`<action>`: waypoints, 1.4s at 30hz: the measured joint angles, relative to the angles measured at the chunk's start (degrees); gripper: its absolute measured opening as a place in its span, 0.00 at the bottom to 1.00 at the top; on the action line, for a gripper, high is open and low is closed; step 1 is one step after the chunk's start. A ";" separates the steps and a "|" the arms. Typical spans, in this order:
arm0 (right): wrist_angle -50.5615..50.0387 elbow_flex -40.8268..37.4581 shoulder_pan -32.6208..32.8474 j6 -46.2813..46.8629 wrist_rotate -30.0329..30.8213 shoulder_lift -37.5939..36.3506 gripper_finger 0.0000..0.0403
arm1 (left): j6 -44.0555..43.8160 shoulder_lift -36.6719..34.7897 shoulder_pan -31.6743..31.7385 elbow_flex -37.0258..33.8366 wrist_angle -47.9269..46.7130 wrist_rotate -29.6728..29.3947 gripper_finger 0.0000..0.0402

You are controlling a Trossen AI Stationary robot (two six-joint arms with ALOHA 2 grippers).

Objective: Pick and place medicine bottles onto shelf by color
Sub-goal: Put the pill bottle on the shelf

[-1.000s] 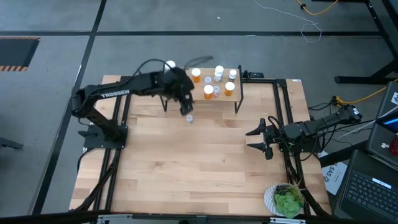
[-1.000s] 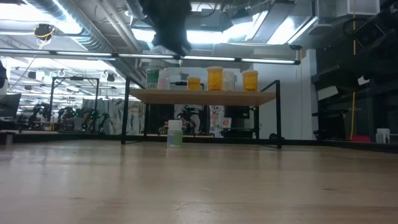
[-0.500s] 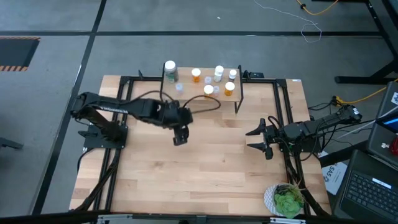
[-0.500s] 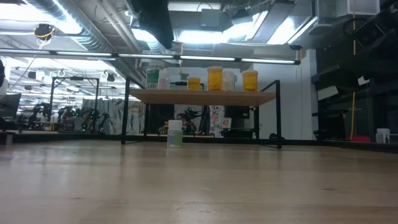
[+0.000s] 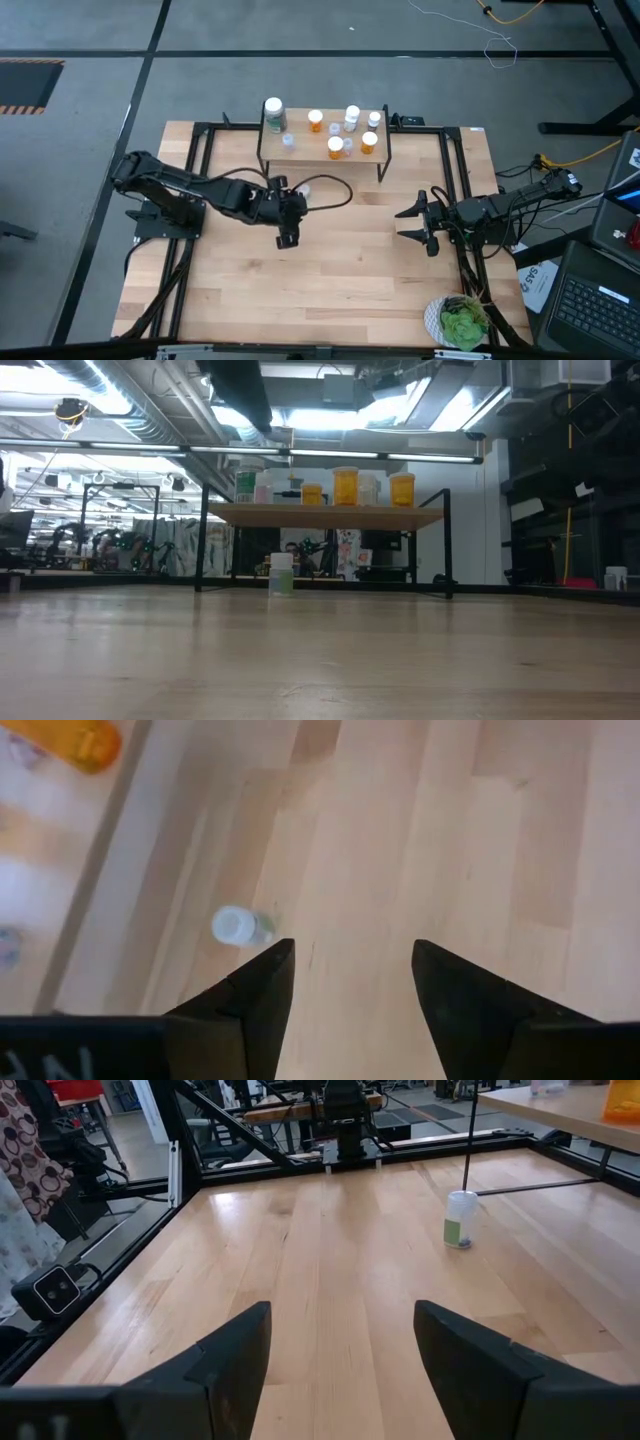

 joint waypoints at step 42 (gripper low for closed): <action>0.00 0.00 0.00 0.00 0.00 0.00 0.62 | -21.39 0.04 2.00 -29.24 30.70 -12.49 0.49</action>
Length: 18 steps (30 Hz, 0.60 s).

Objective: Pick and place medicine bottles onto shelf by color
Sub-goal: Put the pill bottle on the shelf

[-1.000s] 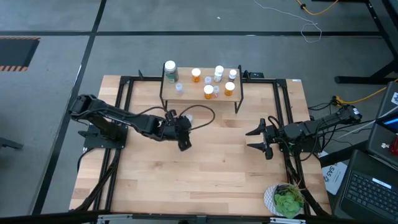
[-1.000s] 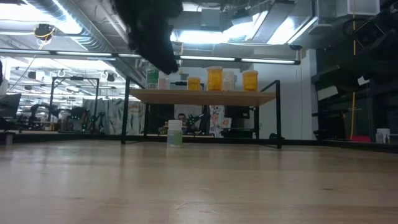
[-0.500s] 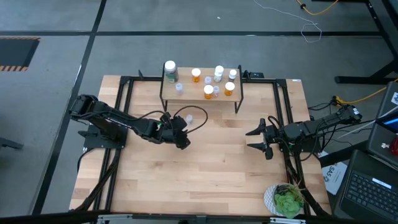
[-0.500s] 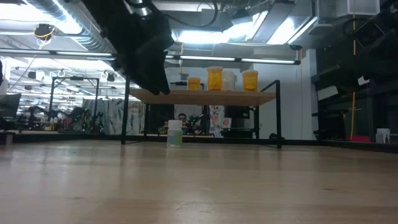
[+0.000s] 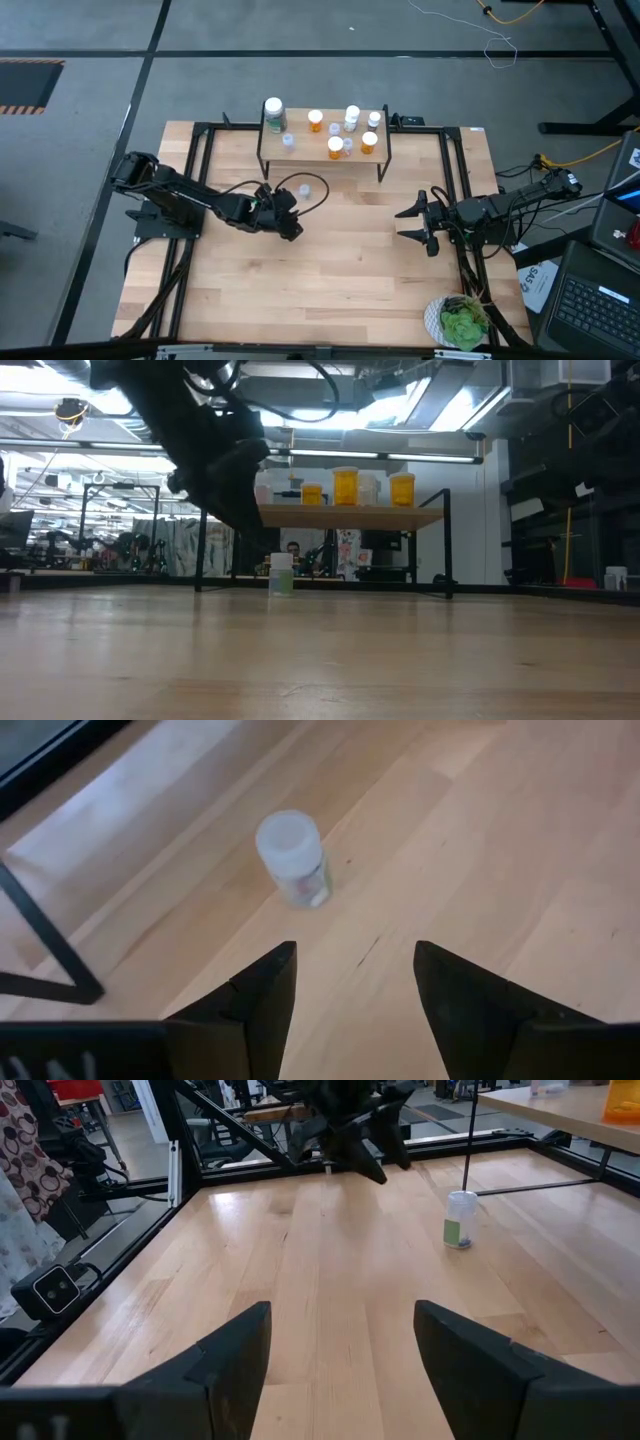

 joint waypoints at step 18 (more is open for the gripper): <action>0.02 0.00 0.00 -0.02 0.46 0.26 0.62 | 4.48 8.39 0.13 -1.50 9.66 -2.51 0.49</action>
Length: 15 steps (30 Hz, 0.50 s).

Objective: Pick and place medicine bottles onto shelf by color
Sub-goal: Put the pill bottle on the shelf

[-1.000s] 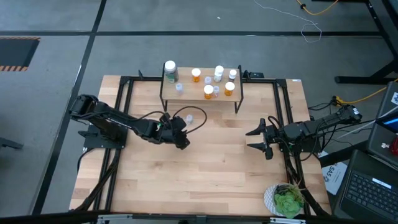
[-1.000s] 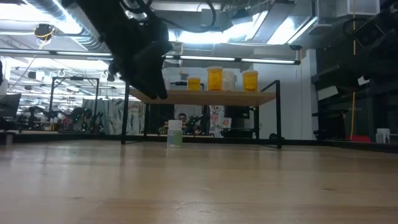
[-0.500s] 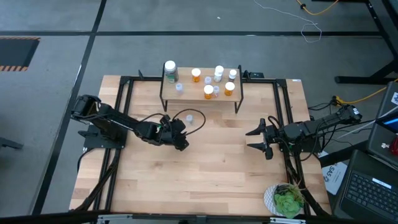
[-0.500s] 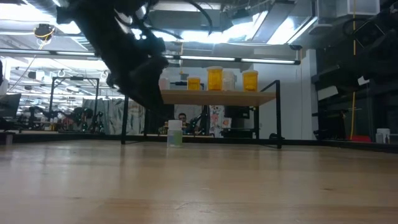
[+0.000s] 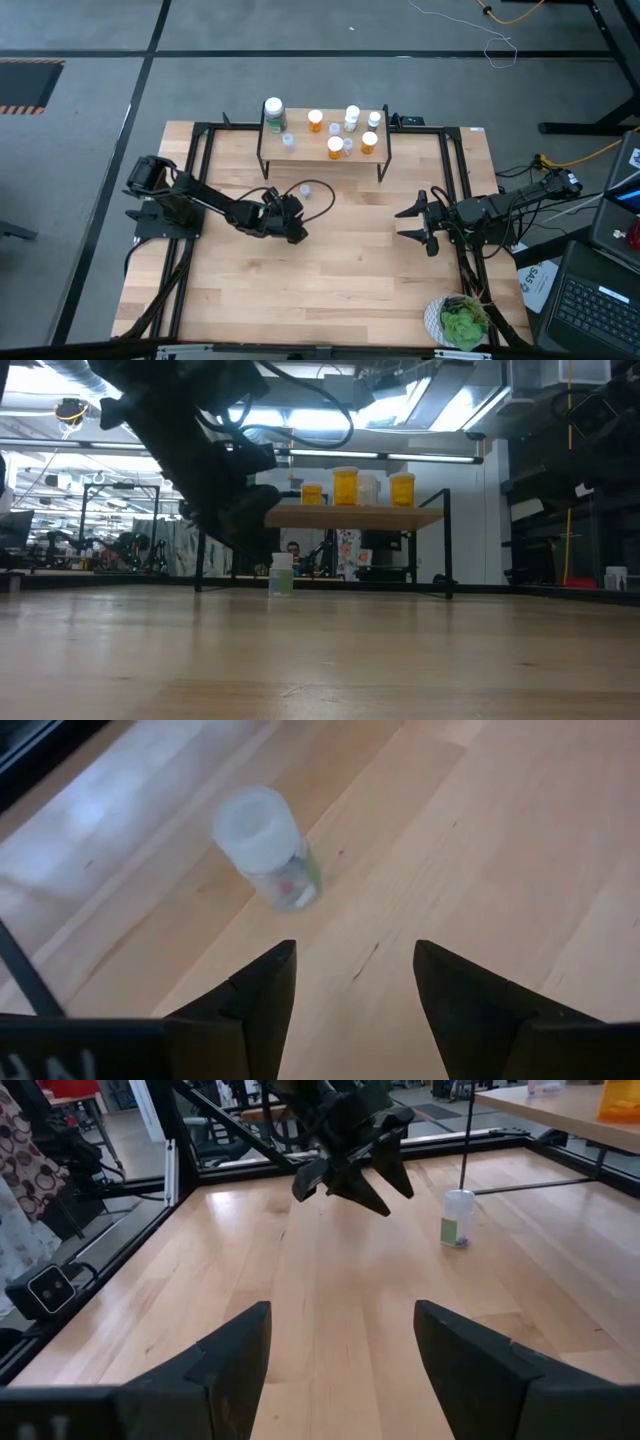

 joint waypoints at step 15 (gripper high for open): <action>0.00 0.02 0.00 0.00 0.02 0.00 0.62 | 0.14 -0.44 5.53 0.07 -0.02 0.56 0.64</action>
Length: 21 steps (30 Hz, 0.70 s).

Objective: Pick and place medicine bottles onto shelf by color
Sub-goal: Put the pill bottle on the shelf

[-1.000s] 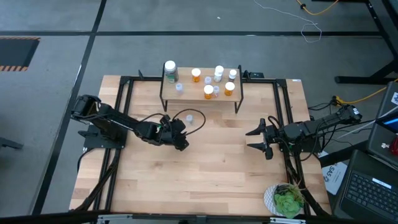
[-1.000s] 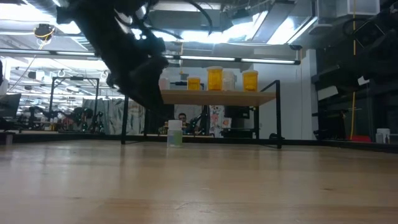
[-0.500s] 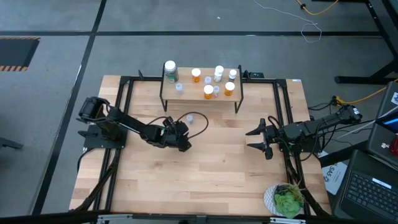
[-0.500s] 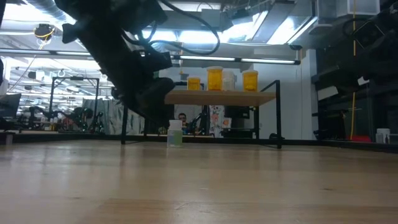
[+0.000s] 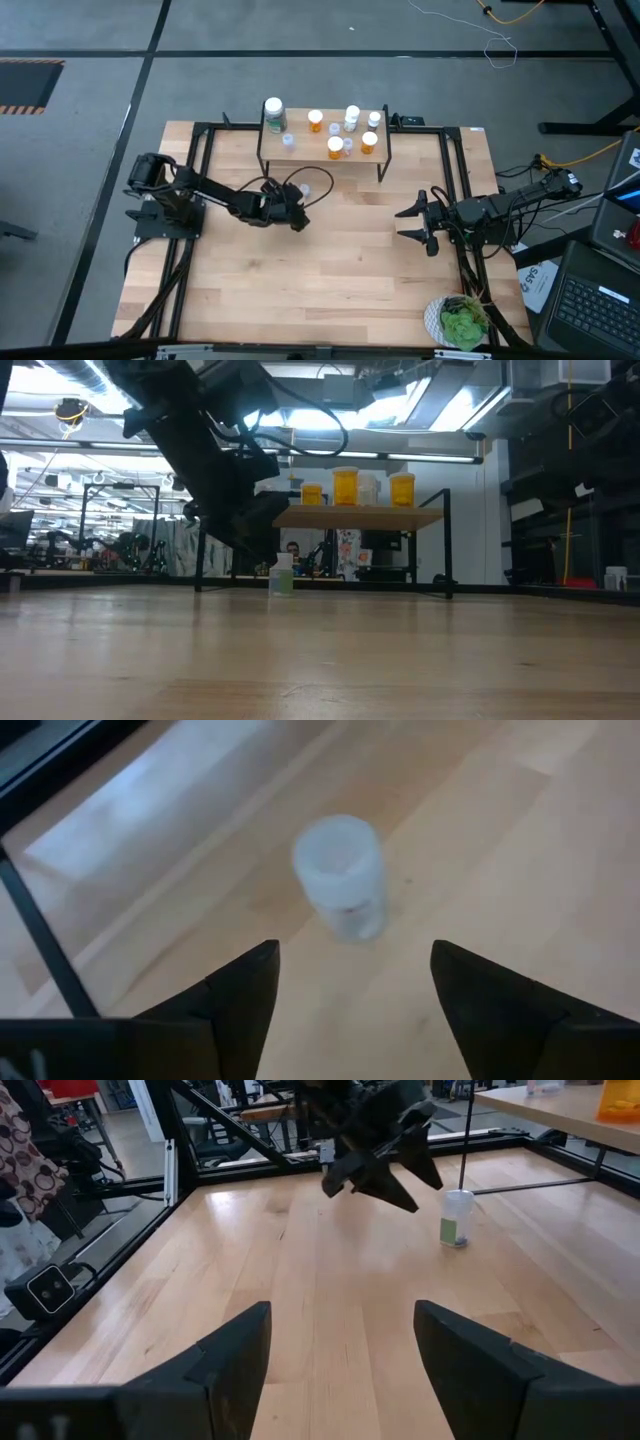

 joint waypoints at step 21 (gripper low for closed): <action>0.00 -0.02 0.00 -0.09 0.00 0.00 0.62 | 10.51 0.00 3.52 0.00 2.76 -0.07 0.67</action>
